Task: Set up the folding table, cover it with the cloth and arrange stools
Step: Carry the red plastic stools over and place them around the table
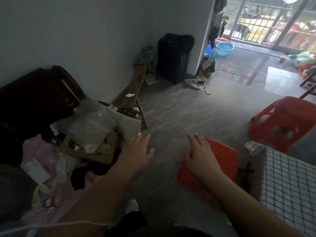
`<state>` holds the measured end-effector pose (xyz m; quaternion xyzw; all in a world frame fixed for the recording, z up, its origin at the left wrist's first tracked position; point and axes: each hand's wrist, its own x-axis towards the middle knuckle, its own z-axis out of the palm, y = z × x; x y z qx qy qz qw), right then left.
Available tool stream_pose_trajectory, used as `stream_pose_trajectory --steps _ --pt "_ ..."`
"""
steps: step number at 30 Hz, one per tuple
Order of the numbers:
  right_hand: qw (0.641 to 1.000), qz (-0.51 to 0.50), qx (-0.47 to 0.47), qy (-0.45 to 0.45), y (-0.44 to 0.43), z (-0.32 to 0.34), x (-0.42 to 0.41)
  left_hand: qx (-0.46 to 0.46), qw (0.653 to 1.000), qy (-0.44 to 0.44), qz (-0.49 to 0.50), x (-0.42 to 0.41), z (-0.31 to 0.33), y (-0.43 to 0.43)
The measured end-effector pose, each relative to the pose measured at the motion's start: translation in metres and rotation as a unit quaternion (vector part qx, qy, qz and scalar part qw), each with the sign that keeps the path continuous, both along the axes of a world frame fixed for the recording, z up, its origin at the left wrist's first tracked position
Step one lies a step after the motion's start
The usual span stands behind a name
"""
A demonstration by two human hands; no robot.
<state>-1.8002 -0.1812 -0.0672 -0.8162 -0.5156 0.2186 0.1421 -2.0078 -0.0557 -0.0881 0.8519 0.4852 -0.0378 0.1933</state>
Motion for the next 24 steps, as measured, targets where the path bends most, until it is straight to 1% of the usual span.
stream_pose_trajectory --steps 3,5,8,10,12,15,19,24 --pt "1.0 -0.003 -0.005 -0.008 0.045 -0.004 0.017 -0.014 1.0 -0.014 0.004 0.024 -0.003 0.049" --pt "1.0 -0.017 -0.008 -0.012 0.078 -0.01 0.029 -0.024 0.999 -0.017 -0.017 0.042 -0.006 0.082" --pt "0.999 -0.044 -0.016 -0.026 0.13 -0.02 0.043 -0.033 0.998 -0.006 -0.058 0.071 -0.013 0.142" --pt "0.997 -0.071 -0.023 -0.031 0.166 -0.026 0.051 -0.017 0.996 0.001 -0.092 0.09 -0.02 0.188" --pt "0.994 -0.105 -0.032 -0.028 0.201 -0.027 0.06 -0.004 0.991 0.02 -0.136 0.109 -0.021 0.234" --pt "0.986 -0.161 -0.034 -0.031 0.244 -0.022 0.074 -0.01 0.979 0.045 -0.201 0.139 -0.016 0.289" --pt "0.972 -0.223 -0.048 -0.048 0.274 -0.018 0.102 0.019 0.957 0.058 -0.283 0.196 -0.017 0.34" --pt "0.945 -0.319 -0.053 -0.058 0.277 -0.023 0.147 0.028 0.927 0.062 -0.368 0.281 -0.015 0.36"
